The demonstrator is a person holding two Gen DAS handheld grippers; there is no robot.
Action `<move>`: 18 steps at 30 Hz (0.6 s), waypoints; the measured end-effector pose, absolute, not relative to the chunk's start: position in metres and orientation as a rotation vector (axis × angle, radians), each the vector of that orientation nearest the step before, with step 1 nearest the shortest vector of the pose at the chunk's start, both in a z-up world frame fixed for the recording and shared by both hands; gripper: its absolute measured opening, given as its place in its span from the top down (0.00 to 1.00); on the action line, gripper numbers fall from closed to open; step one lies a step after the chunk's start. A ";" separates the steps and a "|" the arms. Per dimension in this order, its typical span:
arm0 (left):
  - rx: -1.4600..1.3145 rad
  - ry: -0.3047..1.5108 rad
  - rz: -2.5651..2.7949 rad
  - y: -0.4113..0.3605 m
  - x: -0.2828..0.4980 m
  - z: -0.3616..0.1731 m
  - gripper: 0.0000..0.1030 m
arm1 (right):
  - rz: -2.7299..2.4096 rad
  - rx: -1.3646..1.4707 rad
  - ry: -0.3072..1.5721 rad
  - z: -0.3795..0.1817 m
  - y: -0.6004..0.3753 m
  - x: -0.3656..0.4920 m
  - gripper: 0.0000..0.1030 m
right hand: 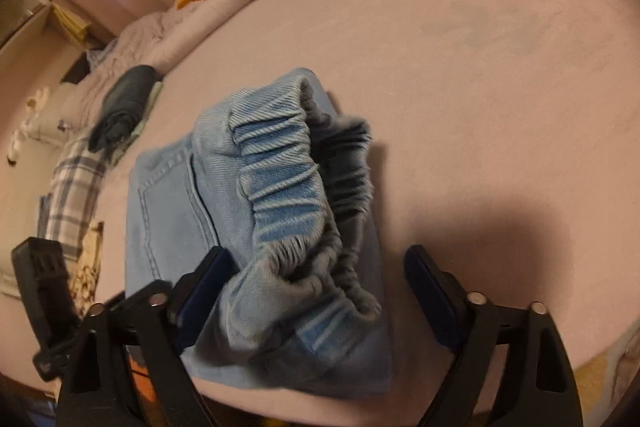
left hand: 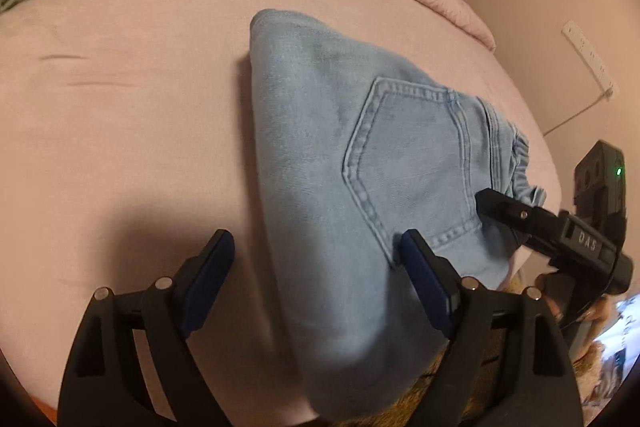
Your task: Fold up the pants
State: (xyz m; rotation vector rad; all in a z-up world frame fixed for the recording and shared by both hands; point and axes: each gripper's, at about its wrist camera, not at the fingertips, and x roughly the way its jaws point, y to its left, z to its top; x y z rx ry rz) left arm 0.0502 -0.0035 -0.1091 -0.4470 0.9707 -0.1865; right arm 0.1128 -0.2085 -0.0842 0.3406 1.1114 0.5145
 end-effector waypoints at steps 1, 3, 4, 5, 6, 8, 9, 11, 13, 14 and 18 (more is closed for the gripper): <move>-0.443 0.969 -0.192 -0.004 0.047 -0.109 0.18 | 0.526 0.351 1.100 -0.085 -0.207 0.114 0.10; -0.411 0.960 -0.227 -0.011 0.054 -0.109 0.30 | 0.553 0.369 1.076 -0.085 -0.204 0.115 0.09; -0.420 0.955 -0.255 -0.013 0.058 -0.109 0.38 | 0.569 0.378 1.062 -0.085 -0.202 0.116 0.10; -0.437 0.957 -0.252 -0.012 0.060 -0.111 0.40 | 0.587 0.388 1.053 -0.086 -0.199 0.117 0.18; -0.454 0.962 -0.245 -0.009 0.059 -0.112 0.41 | 0.579 0.384 1.056 -0.087 -0.195 0.118 0.26; -0.459 0.957 -0.240 -0.009 0.058 -0.110 0.50 | 0.568 0.365 1.049 -0.083 -0.189 0.112 0.44; -0.454 0.954 -0.236 -0.008 0.055 -0.108 0.52 | 0.578 0.382 1.050 -0.081 -0.191 0.110 0.49; -0.463 0.934 -0.232 -0.007 0.051 -0.104 0.59 | 0.556 0.388 1.037 -0.077 -0.190 0.107 0.52; -0.465 0.919 -0.231 -0.005 0.047 -0.101 0.63 | 0.551 0.364 1.011 -0.069 -0.186 0.103 0.54; -0.479 0.917 -0.228 -0.002 0.045 -0.100 0.64 | 0.557 0.360 1.002 -0.064 -0.185 0.101 0.56; -0.513 0.891 -0.242 0.008 0.035 -0.087 0.66 | 0.587 0.342 0.959 -0.043 -0.176 0.095 0.56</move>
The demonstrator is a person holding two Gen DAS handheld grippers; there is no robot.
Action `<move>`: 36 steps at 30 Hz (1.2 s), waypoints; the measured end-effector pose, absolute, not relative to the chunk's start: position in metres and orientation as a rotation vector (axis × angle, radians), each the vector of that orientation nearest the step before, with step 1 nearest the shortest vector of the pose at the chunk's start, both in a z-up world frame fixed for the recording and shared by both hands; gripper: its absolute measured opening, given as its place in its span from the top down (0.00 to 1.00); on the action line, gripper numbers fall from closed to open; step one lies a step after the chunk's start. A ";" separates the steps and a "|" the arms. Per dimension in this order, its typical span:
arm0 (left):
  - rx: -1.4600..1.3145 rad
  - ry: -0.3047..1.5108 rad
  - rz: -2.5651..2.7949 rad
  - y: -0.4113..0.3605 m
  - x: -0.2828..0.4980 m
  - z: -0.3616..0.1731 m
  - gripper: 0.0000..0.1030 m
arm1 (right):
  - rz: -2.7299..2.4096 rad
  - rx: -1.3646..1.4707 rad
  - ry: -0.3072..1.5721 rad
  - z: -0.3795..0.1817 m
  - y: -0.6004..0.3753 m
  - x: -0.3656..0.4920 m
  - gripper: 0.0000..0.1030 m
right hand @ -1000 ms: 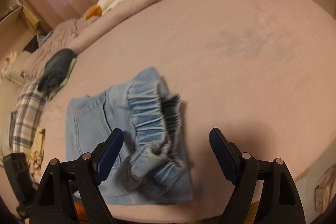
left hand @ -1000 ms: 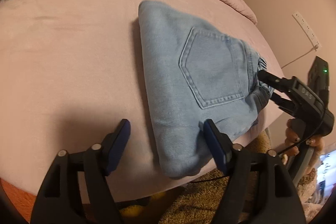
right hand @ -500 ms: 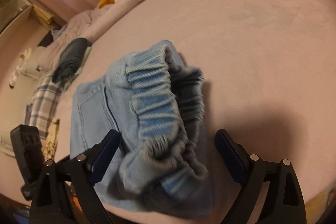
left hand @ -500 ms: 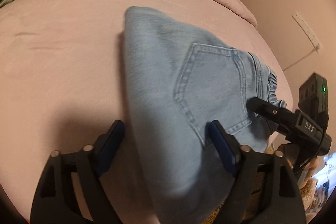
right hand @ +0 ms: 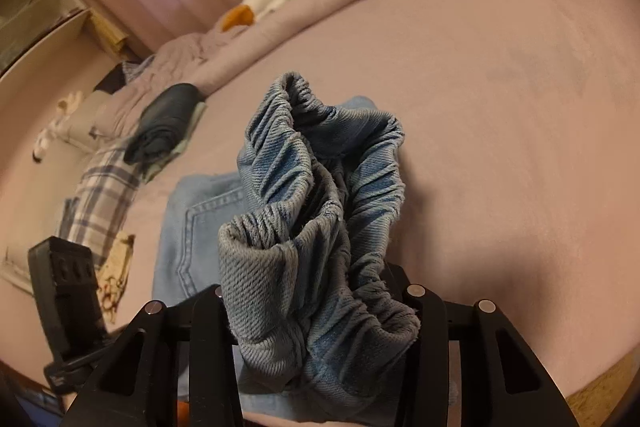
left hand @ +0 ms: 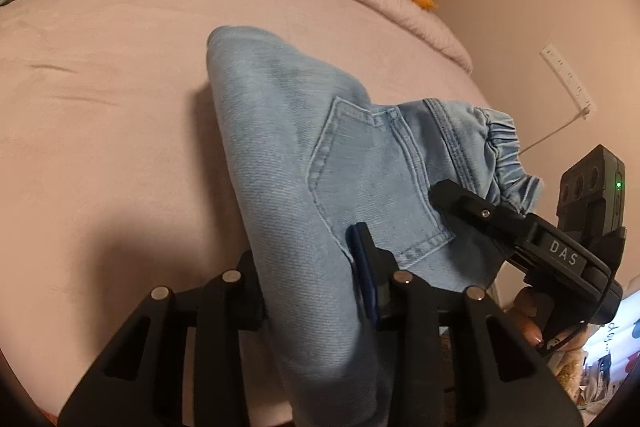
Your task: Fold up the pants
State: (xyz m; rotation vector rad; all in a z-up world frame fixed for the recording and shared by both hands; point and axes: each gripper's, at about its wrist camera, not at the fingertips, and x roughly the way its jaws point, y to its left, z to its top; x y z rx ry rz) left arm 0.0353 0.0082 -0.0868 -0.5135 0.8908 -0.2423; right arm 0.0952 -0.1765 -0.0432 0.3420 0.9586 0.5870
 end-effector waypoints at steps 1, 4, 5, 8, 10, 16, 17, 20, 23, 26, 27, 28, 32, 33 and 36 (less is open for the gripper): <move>-0.510 0.875 -0.238 0.011 0.032 -0.081 0.66 | 0.594 0.342 0.949 -0.040 -0.174 0.096 0.56; -0.476 0.823 -0.217 0.021 0.028 -0.061 0.66 | 0.624 0.338 0.915 -0.025 -0.161 0.101 0.56; -0.459 0.807 -0.210 0.025 0.030 -0.055 0.66 | 0.629 0.335 0.910 -0.022 -0.157 0.104 0.56; -0.421 0.776 -0.188 0.036 0.037 -0.044 0.66 | 0.636 0.318 0.900 -0.014 -0.143 0.114 0.56; -0.397 0.762 -0.171 0.040 0.047 -0.041 0.66 | 0.638 0.297 0.892 -0.012 -0.133 0.122 0.56; -0.380 0.775 -0.140 0.062 0.080 -0.054 0.66 | 0.613 0.290 0.927 -0.025 -0.120 0.145 0.56; -0.377 0.788 -0.134 0.063 0.087 -0.060 0.66 | 0.605 0.294 0.941 -0.031 -0.119 0.148 0.56; -0.369 0.846 -0.122 0.066 0.096 -0.077 0.65 | 0.573 0.282 0.991 -0.051 -0.114 0.154 0.56; -0.351 0.902 -0.099 0.063 0.105 -0.097 0.61 | 0.539 0.269 1.047 -0.069 -0.112 0.158 0.56; -0.345 0.887 -0.085 0.063 0.102 -0.102 0.59 | 0.533 0.263 1.034 -0.070 -0.113 0.154 0.56; -0.354 0.888 -0.085 0.064 0.102 -0.102 0.59 | 0.531 0.256 1.033 -0.069 -0.113 0.153 0.56; -0.368 0.892 -0.085 0.066 0.102 -0.102 0.58 | 0.525 0.251 1.033 -0.069 -0.113 0.152 0.56; -0.371 0.893 -0.066 0.068 0.099 -0.103 0.53 | 0.510 0.227 1.024 -0.067 -0.109 0.152 0.53; -0.369 0.892 -0.059 0.067 0.097 -0.103 0.52 | 0.506 0.223 1.024 -0.067 -0.109 0.152 0.52; -0.400 0.878 -0.048 0.067 0.088 -0.105 0.51 | 0.494 0.221 1.026 -0.066 -0.110 0.154 0.51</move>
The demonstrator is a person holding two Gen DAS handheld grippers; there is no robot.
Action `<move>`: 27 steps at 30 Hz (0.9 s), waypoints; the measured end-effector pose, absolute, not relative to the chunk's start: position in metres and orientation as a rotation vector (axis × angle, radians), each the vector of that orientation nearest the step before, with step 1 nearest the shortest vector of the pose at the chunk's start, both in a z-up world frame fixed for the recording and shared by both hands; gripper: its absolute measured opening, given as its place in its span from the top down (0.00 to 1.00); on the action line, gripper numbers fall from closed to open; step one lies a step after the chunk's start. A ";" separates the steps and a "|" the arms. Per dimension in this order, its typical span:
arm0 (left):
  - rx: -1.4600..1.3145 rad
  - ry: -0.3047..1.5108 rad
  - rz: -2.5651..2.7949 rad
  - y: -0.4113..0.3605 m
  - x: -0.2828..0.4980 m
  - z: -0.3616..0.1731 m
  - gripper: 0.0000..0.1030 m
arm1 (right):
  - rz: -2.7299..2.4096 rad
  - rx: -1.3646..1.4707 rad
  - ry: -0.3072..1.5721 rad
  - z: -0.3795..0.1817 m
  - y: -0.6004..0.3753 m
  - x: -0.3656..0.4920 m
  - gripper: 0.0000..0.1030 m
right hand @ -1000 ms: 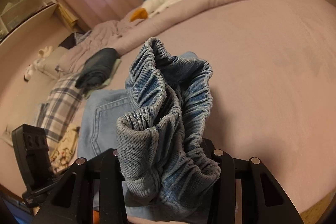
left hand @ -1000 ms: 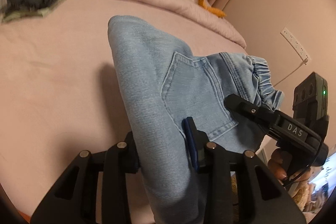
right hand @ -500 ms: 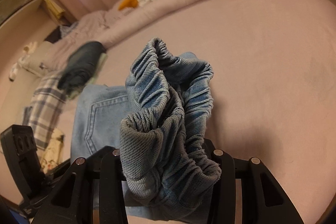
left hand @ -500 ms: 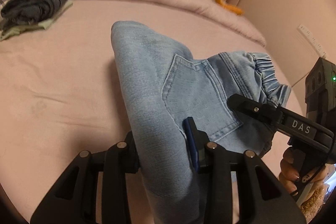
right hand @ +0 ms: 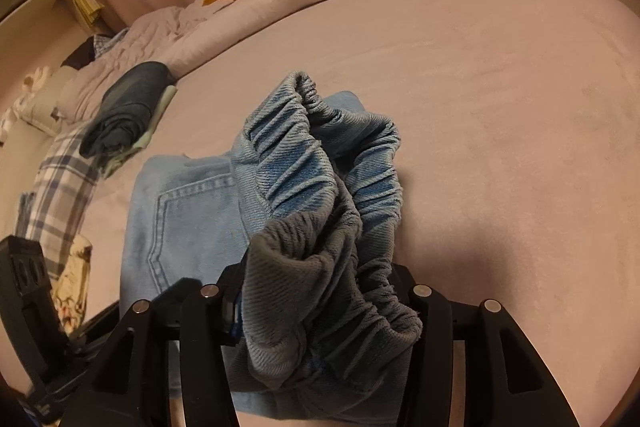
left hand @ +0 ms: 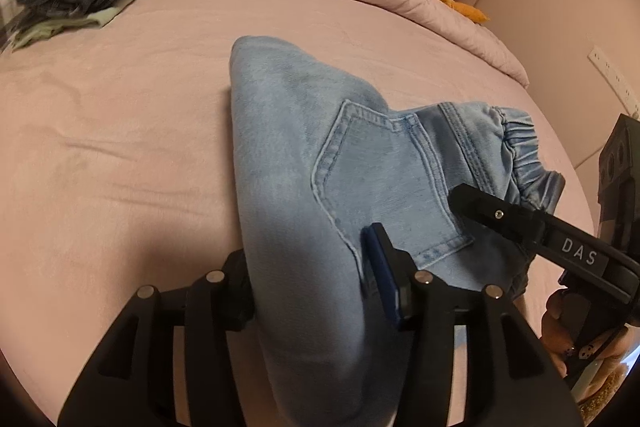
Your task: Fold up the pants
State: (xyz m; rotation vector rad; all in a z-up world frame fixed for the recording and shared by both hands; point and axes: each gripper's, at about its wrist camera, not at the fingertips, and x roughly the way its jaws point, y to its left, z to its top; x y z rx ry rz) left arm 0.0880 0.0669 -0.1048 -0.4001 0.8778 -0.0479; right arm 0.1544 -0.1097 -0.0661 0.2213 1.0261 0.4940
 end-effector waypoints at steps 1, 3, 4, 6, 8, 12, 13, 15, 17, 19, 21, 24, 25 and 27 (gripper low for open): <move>-0.414 0.875 -0.049 0.067 0.084 -0.105 0.50 | 0.490 0.216 1.024 -0.065 -0.110 0.153 0.50; -0.421 0.871 -0.045 0.068 0.078 -0.103 0.48 | 0.481 0.201 1.020 -0.063 -0.111 0.151 0.48; -0.412 0.870 -0.037 0.067 0.075 -0.100 0.46 | 0.470 0.188 1.018 -0.061 -0.112 0.148 0.46; -0.392 0.860 -0.011 0.067 0.066 -0.090 0.42 | 0.446 0.162 1.007 -0.056 -0.113 0.145 0.41; -0.388 0.820 0.001 0.068 0.054 -0.076 0.31 | 0.419 0.126 0.966 -0.046 -0.117 0.138 0.38; -0.379 0.737 0.016 0.067 0.030 -0.046 0.14 | 0.395 0.098 0.861 -0.021 -0.130 0.120 0.25; -0.374 0.718 0.019 0.066 0.024 -0.038 0.10 | 0.399 0.100 0.846 -0.017 -0.133 0.117 0.25; -0.369 0.697 0.037 0.063 0.013 -0.027 0.01 | 0.410 0.105 0.819 -0.008 -0.139 0.109 0.22; -0.361 0.678 0.047 0.061 0.001 -0.017 0.01 | 0.414 0.097 0.794 0.000 -0.144 0.099 0.19; -0.356 0.659 0.022 0.058 -0.009 -0.010 0.01 | 0.421 0.089 0.773 0.006 -0.145 0.091 0.19; -0.355 0.649 0.016 0.054 -0.017 -0.004 0.01 | 0.430 0.081 0.761 0.010 -0.146 0.085 0.19; -0.332 0.645 0.041 0.050 -0.025 0.002 0.01 | 0.438 0.072 0.739 0.016 -0.145 0.079 0.19; -0.322 0.643 0.053 0.048 -0.027 0.003 0.01 | 0.439 0.068 0.734 0.018 -0.145 0.076 0.18; -0.309 0.648 0.069 0.045 -0.029 0.002 0.01 | 0.455 0.068 0.721 0.022 -0.145 0.072 0.18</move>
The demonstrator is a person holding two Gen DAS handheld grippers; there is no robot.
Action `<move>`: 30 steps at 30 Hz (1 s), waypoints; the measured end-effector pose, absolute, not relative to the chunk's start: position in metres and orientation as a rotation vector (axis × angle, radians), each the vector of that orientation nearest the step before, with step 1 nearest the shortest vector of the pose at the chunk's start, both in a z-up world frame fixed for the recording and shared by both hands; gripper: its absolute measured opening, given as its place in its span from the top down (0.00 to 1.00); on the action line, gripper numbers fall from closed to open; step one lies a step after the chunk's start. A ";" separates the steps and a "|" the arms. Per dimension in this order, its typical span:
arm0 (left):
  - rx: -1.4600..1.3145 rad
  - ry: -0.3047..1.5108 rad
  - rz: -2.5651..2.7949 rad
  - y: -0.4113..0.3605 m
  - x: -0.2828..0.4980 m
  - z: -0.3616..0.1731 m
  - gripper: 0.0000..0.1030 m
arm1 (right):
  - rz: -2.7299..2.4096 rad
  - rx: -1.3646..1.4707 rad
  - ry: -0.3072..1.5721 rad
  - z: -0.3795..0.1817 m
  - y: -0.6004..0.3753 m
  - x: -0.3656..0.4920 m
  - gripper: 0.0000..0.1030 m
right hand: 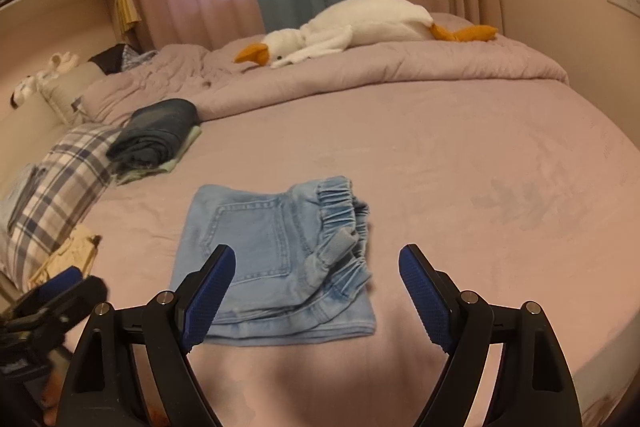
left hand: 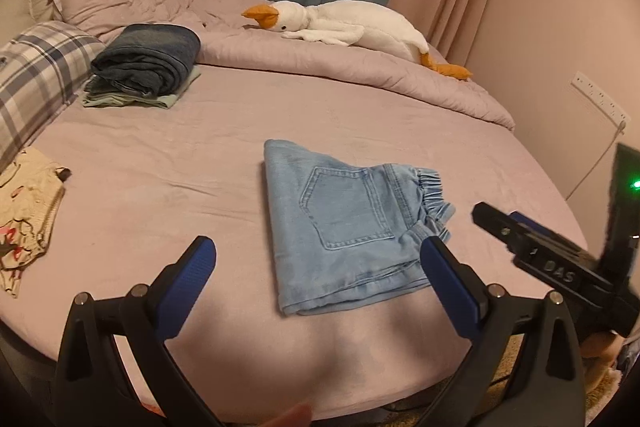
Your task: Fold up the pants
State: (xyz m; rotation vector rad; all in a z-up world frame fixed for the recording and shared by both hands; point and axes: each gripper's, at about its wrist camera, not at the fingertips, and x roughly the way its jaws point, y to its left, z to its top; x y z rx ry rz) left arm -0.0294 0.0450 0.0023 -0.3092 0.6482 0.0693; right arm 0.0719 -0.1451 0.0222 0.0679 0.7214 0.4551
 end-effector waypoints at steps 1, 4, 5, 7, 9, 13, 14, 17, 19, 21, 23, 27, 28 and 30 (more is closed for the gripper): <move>-0.309 0.655 0.069 0.044 -0.030 0.002 0.01 | 0.459 0.069 0.717 0.023 -0.145 0.070 0.18; -0.316 0.674 0.065 0.044 -0.030 -0.002 0.01 | 0.466 0.066 0.699 0.028 -0.144 0.064 0.18; -0.321 0.680 0.059 0.043 -0.030 -0.002 0.01 | 0.469 0.066 0.696 0.029 -0.143 0.063 0.18; -0.328 0.683 0.044 0.041 -0.032 -0.002 0.01 | 0.471 0.065 0.694 0.030 -0.142 0.062 0.18; -0.322 0.683 0.043 0.040 -0.032 -0.002 0.01 | 0.468 0.063 0.692 0.030 -0.141 0.062 0.18; -0.316 0.681 0.029 0.038 -0.033 -0.001 0.01 | 0.466 0.062 0.690 0.031 -0.142 0.060 0.18; -0.315 0.679 0.028 0.038 -0.034 0.000 0.01 | 0.465 0.061 0.690 0.031 -0.141 0.059 0.18; -0.305 0.679 0.040 0.036 -0.034 0.000 0.01 | 0.457 0.059 0.689 0.031 -0.141 0.058 0.18; -0.300 0.679 0.044 0.035 -0.034 0.000 0.01 | 0.457 0.059 0.691 0.030 -0.142 0.058 0.18; -0.295 0.681 0.048 0.033 -0.034 -0.001 0.01 | 0.454 0.057 0.695 0.030 -0.142 0.058 0.18; -0.294 0.686 0.049 0.032 -0.034 -0.002 0.01 | 0.449 0.054 0.697 0.029 -0.142 0.059 0.18; -0.291 0.695 0.052 0.028 -0.033 -0.003 0.01 | 0.448 0.055 0.702 0.028 -0.144 0.061 0.18; -0.290 0.697 0.054 0.027 -0.033 -0.004 0.01 | 0.447 0.055 0.703 0.028 -0.144 0.061 0.18; -0.285 0.703 0.058 0.026 -0.032 -0.005 0.01 | 0.446 0.055 0.704 0.028 -0.145 0.060 0.18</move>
